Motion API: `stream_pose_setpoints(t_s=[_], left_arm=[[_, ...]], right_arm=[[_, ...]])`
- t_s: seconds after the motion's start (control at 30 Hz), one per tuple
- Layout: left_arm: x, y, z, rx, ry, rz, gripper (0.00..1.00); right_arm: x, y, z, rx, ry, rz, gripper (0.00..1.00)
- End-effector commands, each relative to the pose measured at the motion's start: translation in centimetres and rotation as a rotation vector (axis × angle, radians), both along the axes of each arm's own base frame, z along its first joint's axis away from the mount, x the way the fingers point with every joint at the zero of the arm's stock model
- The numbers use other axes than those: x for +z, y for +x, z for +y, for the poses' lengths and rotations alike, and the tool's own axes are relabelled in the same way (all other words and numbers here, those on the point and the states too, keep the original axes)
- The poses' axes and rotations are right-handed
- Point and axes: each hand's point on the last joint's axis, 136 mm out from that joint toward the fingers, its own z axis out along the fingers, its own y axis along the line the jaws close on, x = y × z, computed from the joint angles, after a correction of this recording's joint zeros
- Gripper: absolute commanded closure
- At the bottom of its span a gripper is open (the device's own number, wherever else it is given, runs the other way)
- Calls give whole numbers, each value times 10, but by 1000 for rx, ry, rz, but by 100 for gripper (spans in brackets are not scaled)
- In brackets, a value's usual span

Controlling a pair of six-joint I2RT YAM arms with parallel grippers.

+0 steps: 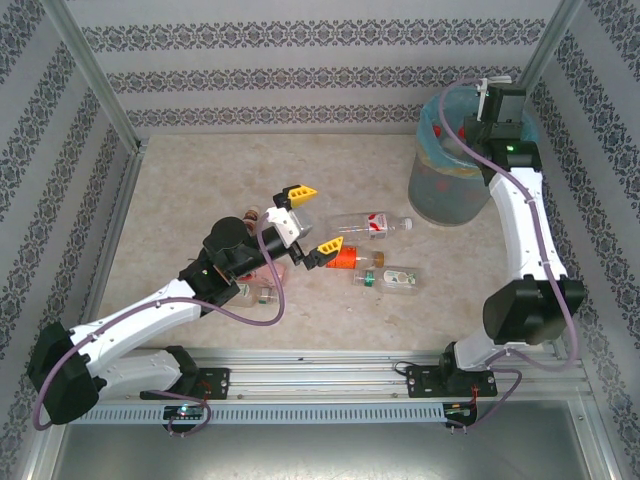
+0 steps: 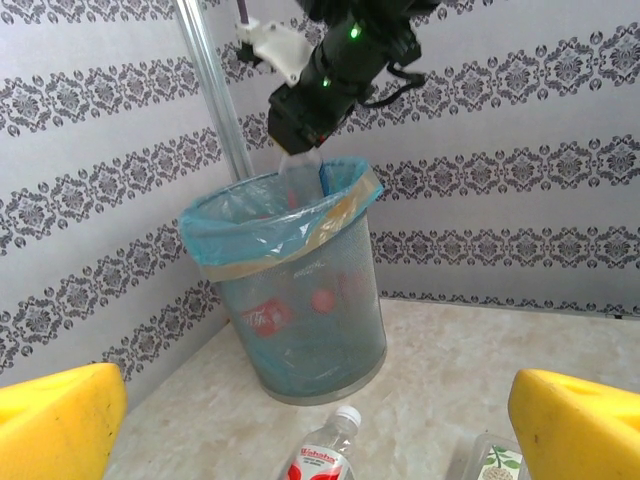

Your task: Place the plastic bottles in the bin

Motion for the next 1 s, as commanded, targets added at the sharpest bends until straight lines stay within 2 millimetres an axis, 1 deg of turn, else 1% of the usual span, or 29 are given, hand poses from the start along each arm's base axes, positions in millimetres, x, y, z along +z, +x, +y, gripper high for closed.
stream_pose_setpoints(t_s=[0.0, 0.13, 0.33, 0.47, 0.63, 0.73, 0.77, 0.8, 0.83, 0.87, 0.9, 0.97], left_arm=[[17, -5, 8, 0, -60, -34, 2], [14, -5, 9, 3, -55, -30, 1], [9, -6, 7, -6, -49, -16, 1], [8, -6, 7, -11, -47, -10, 1], [7, -6, 7, -8, -43, -4, 1], [8, -6, 8, -7, -46, -2, 1], [8, -6, 8, -7, -46, -3, 1], [9, -6, 8, -5, -47, -4, 1], [10, -6, 8, -4, -48, -5, 1], [11, -6, 8, -2, -50, -7, 1], [11, -5, 8, -1, -49, -6, 1], [11, -5, 8, -1, -50, -7, 1]], right_arm=[[-19, 14, -2, 12, 82, -2, 100], [-56, 15, -17, -27, 150, 71, 100], [-104, 18, -30, -64, 219, 174, 100], [-124, 20, -36, -74, 244, 220, 99], [-138, 24, -41, -83, 264, 262, 97], [-139, 26, -42, -83, 284, 274, 94], [-134, 27, -40, -77, 295, 269, 91], [-129, 27, -38, -72, 306, 258, 86], [-120, 27, -35, -70, 320, 237, 77], [-108, 27, -33, -63, 329, 209, 71], [-97, 27, -30, -58, 335, 183, 67], [-67, 26, -24, -41, 346, 112, 59]])
